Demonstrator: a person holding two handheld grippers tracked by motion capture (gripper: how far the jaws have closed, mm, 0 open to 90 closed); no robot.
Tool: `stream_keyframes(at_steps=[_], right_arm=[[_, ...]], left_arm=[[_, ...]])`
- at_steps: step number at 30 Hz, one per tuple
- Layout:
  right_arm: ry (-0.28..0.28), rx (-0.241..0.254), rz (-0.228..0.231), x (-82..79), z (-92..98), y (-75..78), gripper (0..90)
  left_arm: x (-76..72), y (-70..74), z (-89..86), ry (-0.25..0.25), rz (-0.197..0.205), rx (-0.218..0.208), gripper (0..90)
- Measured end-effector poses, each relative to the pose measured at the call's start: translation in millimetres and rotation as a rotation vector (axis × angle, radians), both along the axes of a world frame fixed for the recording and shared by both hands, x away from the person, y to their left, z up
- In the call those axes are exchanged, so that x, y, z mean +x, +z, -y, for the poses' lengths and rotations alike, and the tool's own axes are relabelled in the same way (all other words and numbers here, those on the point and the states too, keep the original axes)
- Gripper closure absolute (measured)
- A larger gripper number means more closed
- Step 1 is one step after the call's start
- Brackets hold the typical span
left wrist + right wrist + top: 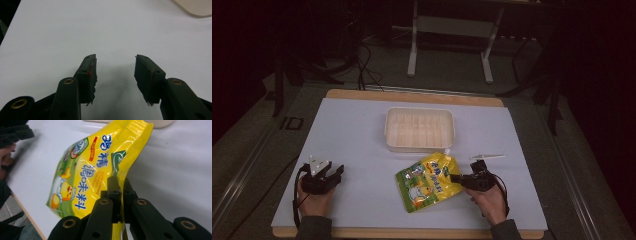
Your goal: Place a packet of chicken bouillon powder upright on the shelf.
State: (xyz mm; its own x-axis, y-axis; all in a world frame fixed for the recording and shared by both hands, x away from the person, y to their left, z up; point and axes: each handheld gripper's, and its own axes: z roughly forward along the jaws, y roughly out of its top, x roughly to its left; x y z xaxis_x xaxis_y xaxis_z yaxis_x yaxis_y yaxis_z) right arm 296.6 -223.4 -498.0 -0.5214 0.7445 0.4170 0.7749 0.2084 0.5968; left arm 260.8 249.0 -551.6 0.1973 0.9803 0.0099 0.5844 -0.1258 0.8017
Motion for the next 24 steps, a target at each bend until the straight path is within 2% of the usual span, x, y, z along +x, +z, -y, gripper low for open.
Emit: stream_keyframes(at_steps=[5, 15, 24], right_arm=[[0.023, 0.031, 0.005, 1.7, -2.3, 9.9, 90.0], [0.092, 0.128, 0.009, 7.1, -10.9, 35.4, 90.0], [0.177, 0.185, 0.04, 7.1, -34.1, 60.9, 90.0]], left_arm=[[0.0, 0.0, 0.1, 0.001, 0.0, 0.0, 52.4], [0.1, 0.0, 0.2, 0.003, -0.001, 0.001, 52.4], [-0.1, 0.1, 0.2, 0.007, 0.002, -0.003, 52.4]])
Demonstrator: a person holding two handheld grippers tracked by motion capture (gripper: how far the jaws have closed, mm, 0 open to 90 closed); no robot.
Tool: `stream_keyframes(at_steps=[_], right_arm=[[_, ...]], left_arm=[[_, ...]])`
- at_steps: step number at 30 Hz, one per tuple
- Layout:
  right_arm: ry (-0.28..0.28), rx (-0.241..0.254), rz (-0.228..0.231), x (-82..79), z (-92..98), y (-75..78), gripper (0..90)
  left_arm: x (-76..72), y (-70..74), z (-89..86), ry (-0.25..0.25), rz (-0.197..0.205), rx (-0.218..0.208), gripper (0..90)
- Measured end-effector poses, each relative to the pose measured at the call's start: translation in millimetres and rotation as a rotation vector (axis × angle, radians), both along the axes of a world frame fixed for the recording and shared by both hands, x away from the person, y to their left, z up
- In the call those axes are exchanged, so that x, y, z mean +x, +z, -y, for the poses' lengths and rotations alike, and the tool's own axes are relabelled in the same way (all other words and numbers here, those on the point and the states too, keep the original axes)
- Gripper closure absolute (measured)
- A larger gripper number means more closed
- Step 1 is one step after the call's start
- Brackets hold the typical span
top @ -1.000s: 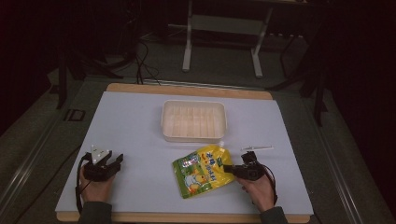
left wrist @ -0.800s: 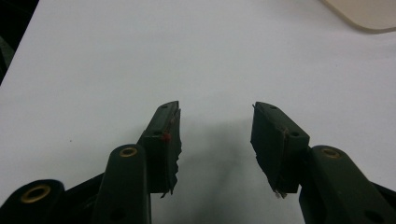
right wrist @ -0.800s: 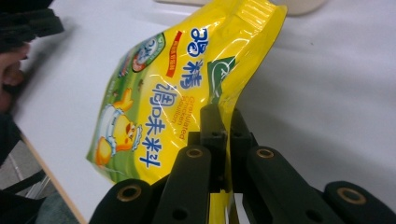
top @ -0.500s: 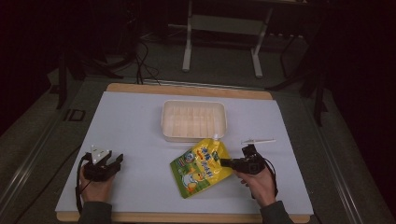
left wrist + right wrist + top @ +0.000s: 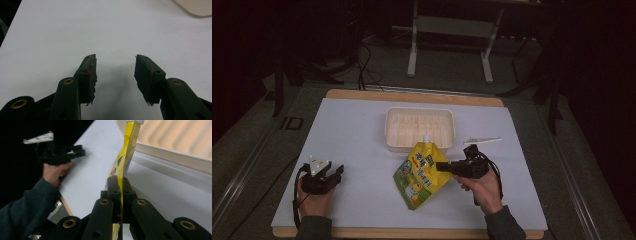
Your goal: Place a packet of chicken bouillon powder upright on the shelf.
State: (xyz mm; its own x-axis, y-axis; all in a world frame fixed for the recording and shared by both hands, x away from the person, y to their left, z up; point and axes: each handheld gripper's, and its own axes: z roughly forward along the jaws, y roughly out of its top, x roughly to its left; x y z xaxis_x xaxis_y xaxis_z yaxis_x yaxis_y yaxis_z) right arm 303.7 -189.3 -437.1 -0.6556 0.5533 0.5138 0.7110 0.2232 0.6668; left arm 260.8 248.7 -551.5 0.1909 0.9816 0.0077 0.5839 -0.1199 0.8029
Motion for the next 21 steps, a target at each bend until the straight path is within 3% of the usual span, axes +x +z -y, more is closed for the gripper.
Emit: stream_keyframes(at_steps=[6, 11, 21], right_arm=[[0.059, 0.019, 0.025, -2.2, -21.3, 12.7, 90.0], [0.073, 0.022, 0.051, -2.8, -33.6, 20.7, 90.0], [0.055, 0.045, 0.073, 1.4, -32.1, 31.4, 90.0]], left_arm=[[-0.3, 0.2, -0.2, 0.001, 0.002, -0.001, 52.4], [-0.4, 0.3, -0.4, 0.002, 0.005, -0.003, 52.4], [-0.4, 0.3, -0.4, 0.004, 0.005, -0.003, 52.5]])
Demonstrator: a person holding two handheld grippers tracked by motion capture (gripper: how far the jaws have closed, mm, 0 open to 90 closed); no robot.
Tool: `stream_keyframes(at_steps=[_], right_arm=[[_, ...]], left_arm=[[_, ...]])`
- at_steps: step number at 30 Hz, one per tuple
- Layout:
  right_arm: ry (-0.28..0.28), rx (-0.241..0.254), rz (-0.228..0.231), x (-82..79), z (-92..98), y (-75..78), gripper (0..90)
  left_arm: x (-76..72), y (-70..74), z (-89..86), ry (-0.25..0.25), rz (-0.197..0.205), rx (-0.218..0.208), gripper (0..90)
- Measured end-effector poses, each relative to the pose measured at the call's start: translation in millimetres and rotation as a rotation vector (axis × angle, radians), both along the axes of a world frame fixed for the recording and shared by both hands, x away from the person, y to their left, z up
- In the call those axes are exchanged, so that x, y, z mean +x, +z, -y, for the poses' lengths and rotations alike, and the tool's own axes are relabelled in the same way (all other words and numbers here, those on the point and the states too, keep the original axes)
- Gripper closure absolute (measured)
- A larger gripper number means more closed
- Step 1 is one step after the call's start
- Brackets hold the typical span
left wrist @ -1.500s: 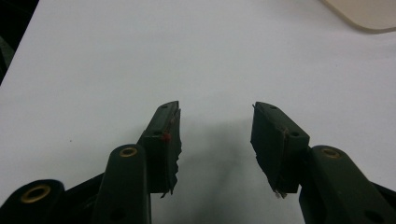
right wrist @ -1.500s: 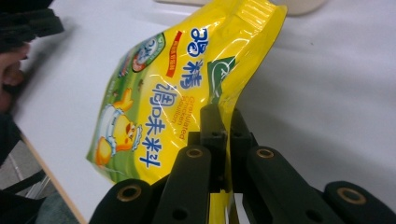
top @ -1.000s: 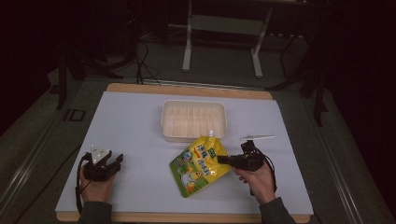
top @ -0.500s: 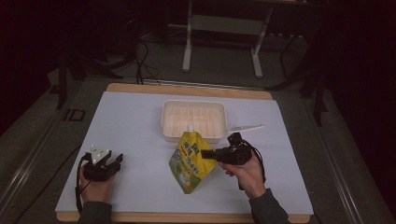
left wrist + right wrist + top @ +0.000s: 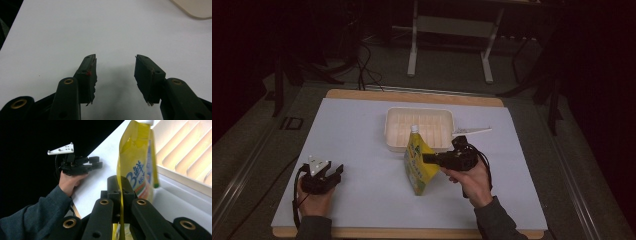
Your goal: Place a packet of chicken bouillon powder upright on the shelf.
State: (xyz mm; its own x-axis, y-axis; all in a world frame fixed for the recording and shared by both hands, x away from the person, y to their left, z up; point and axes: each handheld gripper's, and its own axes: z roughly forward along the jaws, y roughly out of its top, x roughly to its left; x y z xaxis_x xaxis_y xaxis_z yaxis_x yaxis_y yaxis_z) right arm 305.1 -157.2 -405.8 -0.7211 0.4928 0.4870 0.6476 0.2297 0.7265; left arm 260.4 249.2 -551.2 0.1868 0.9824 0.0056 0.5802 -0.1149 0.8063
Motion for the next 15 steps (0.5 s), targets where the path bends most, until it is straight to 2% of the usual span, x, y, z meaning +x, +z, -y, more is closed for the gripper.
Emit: stream_keyframes(at_steps=[8, 15], right_arm=[[-0.016, 0.038, 0.014, 2.6, 2.2, 8.8, 90.0], [-0.036, 0.026, 0.029, 8.2, 3.2, 13.2, 90.0]], left_arm=[[0.0, 0.0, -0.2, 0.002, 0.001, -0.002, 52.5], [0.0, 0.0, -0.3, 0.0, 0.003, -0.006, 52.5]])
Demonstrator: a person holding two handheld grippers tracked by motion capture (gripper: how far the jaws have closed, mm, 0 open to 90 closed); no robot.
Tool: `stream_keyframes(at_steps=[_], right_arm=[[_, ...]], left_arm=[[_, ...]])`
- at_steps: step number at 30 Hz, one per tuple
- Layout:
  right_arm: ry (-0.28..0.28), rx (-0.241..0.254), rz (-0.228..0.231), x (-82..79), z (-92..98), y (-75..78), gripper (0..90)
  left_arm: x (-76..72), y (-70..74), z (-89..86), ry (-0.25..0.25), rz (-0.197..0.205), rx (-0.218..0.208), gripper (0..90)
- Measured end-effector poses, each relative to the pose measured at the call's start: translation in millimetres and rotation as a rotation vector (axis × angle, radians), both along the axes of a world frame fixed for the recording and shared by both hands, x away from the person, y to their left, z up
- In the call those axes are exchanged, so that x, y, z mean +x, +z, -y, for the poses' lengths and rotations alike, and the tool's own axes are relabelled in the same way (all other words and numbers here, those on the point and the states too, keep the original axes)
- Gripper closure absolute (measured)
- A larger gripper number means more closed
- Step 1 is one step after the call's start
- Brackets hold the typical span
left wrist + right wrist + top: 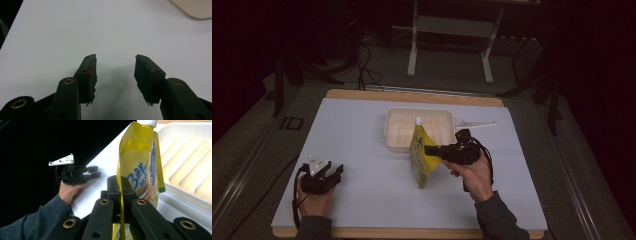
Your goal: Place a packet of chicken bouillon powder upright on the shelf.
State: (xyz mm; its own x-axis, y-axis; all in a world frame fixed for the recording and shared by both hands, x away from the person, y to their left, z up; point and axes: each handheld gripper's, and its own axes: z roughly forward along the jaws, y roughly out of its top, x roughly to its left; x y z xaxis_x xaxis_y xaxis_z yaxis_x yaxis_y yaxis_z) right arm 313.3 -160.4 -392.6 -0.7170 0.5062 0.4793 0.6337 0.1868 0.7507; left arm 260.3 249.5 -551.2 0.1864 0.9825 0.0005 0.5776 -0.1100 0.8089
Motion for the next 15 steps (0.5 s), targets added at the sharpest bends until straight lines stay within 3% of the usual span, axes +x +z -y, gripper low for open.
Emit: stream_keyframes(at_steps=[15], right_arm=[[-0.035, -0.012, 0.042, 5.1, 0.2, 13.9, 90.0]], left_arm=[[-0.4, 0.3, -0.3, -0.002, 0.005, 0.0, 52.2]])
